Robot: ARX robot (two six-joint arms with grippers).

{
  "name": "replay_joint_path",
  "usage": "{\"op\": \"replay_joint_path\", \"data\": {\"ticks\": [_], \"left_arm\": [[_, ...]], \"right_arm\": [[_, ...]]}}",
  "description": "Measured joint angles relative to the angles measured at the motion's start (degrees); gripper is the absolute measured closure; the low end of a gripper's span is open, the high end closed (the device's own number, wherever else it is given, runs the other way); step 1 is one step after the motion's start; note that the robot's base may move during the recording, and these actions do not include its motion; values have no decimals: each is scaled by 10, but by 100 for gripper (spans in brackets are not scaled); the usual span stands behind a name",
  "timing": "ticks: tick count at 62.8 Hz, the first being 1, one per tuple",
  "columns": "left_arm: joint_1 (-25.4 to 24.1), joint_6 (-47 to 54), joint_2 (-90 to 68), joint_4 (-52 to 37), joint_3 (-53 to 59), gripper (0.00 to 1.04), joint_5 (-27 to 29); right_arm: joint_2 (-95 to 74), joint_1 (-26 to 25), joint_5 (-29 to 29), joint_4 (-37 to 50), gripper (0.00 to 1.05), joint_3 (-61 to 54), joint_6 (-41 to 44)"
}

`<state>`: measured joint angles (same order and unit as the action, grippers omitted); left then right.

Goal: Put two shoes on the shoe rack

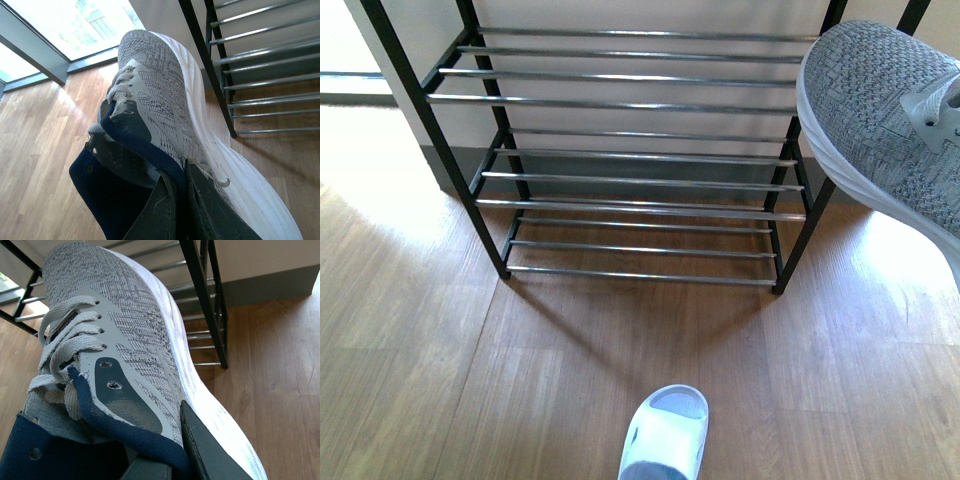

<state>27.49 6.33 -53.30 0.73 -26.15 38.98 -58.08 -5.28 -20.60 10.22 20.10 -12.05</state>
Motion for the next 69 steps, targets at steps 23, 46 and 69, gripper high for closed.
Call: {"op": "replay_joint_path", "data": {"ticks": [23,46,69], "left_arm": [[0,0,0,0,1,103,0],[0,0,0,0,1,103,0],[0,0,0,0,1,103,0]], "right_arm": [[0,0,0,0,103,0,0],[0,0,0,0,103,0,0],[-227,138,83,142,103,132,-16]]}}
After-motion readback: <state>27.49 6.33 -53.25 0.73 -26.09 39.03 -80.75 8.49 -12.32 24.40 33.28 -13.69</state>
